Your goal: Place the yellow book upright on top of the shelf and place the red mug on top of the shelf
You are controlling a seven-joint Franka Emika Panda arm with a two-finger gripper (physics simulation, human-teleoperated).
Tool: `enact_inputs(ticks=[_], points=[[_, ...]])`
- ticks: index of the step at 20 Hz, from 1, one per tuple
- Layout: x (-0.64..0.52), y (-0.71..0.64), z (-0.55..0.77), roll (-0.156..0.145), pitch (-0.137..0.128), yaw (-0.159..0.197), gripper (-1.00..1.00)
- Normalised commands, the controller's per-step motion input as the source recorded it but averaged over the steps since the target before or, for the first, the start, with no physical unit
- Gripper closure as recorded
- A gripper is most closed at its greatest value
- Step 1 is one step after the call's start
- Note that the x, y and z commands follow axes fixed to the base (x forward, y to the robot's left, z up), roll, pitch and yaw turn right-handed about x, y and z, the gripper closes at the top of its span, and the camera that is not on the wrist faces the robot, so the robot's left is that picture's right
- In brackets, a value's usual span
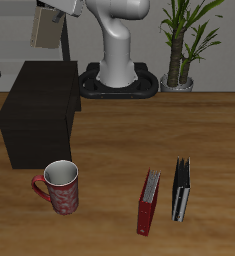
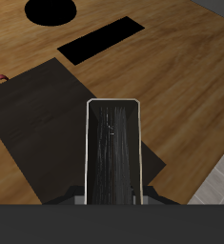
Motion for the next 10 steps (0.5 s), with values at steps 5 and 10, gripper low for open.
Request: enact_inputs(ticks=[5, 10], points=[[-0.04, 0.06, -0.10, -0.049, -0.009, -0.103, 1.00], [-0.06, 0.07, -0.13, -0.030, 0.001, -0.105, 1.00]])
